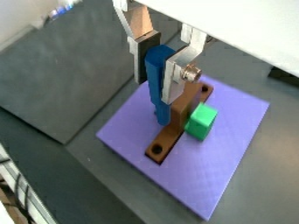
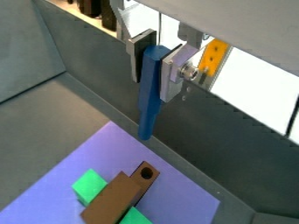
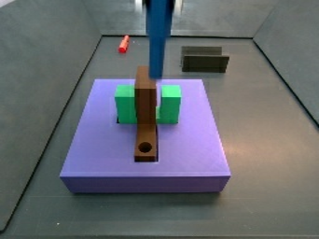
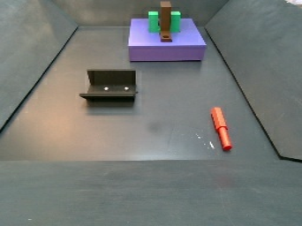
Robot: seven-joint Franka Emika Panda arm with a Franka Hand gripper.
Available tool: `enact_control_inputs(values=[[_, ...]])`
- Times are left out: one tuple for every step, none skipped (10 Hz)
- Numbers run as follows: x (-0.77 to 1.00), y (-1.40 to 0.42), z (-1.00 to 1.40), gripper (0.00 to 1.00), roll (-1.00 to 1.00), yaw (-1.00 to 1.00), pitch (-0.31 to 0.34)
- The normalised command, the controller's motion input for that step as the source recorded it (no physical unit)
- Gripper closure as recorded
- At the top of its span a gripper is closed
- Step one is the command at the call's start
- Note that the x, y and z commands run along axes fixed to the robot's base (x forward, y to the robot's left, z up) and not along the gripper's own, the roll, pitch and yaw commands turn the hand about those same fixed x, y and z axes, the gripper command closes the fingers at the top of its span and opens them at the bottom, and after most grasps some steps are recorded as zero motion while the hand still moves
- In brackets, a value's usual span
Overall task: Pick up the blue object. Move up. Place the blue object on the fixture. Regrasp the blue object. Move to above the board. Insert the blue object.
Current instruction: Insert the blue object.
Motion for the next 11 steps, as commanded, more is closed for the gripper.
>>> enact_control_inputs(values=[[-0.06, -0.13, -0.81, 1.00, -0.02, 0.00, -0.221], [-0.12, -0.04, -0.77, 1.00, 0.00, 0.00, -0.234], [-0.11, -0.06, -0.55, 1.00, 0.07, 0.00, -0.180], [-0.09, -0.02, -0.49, 1.00, 0.12, 0.00, -0.141], [-0.13, -0.07, -0.45, 1.00, 0.17, 0.01, -0.143], [-0.09, -0.10, -0.43, 1.00, 0.20, 0.00, -0.100], [0.00, -0.10, -0.37, 1.00, 0.18, 0.00, -0.006], [0.00, -0.07, -0.29, 1.00, 0.17, 0.00, 0.000], [0.03, -0.05, -0.28, 1.00, 0.09, 0.00, 0.013], [0.01, -0.04, -0.29, 1.00, 0.10, 0.00, 0.004], [0.01, -0.04, -0.28, 1.00, 0.08, 0.00, 0.000]])
